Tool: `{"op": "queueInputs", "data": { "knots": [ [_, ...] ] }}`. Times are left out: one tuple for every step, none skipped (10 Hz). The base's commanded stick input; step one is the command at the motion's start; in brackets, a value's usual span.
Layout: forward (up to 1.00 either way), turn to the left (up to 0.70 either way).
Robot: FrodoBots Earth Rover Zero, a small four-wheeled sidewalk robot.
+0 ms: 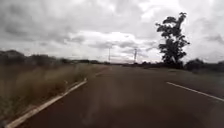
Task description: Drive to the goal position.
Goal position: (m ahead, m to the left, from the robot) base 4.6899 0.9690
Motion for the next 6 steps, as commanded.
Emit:
{"op": "queueInputs", "data": {
  "knots": [
    [0.5, 0.0],
    [0.5, 0.0],
    [0.5, 0.0],
    [0.5, 0.0],
    [0.5, 0.0],
    [0.5, 0.0]
  ]
}}
